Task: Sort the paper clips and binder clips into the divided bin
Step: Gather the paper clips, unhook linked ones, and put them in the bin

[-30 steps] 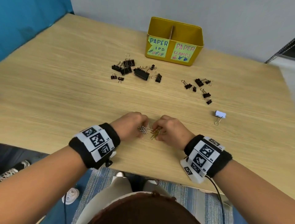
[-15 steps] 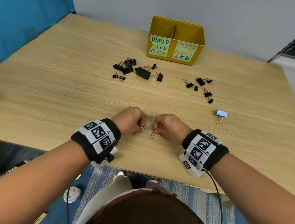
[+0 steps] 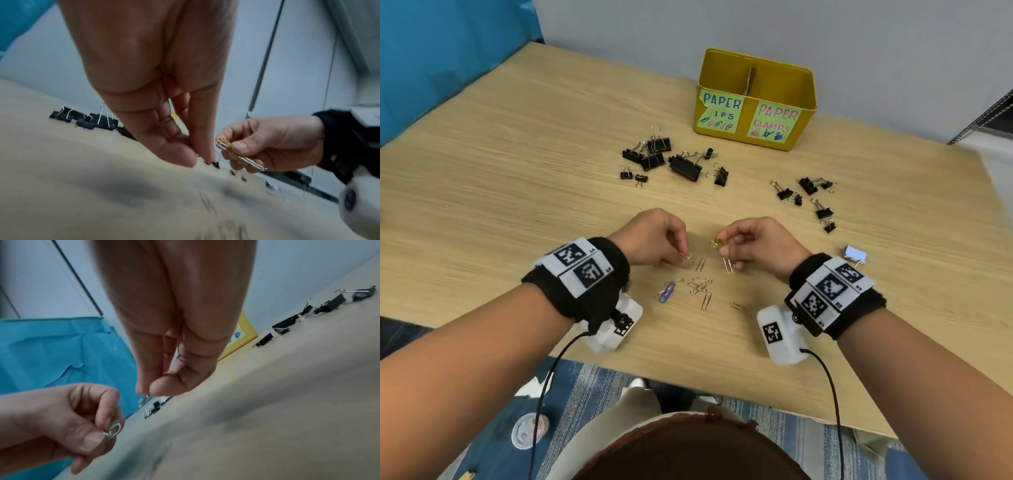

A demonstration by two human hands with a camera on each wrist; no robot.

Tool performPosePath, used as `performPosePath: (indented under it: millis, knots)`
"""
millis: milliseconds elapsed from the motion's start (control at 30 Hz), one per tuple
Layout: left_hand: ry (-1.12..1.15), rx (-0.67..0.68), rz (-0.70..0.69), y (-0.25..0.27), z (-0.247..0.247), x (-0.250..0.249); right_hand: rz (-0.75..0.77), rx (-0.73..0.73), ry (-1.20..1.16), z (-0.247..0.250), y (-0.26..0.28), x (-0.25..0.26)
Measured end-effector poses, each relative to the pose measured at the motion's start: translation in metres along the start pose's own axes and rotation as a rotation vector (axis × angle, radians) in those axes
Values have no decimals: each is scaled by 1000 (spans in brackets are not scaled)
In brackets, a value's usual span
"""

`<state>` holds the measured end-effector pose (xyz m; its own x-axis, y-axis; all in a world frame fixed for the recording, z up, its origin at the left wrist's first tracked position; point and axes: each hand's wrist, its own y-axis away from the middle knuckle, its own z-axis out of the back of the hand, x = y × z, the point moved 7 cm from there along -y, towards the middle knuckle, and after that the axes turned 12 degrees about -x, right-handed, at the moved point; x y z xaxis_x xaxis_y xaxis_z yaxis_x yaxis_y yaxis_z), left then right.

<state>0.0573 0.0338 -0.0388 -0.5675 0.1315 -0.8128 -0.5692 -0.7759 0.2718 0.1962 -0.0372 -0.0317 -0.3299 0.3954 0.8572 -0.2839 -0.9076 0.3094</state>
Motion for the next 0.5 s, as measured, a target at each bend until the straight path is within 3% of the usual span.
performPosePath:
  millis: [267, 500]
  knots:
    - [399, -235, -31, -73, 76, -80, 112, -273, -269, 79, -70, 101]
    - [408, -444, -29, -167, 110, -133, 114, -561, -243, 121, -173, 146]
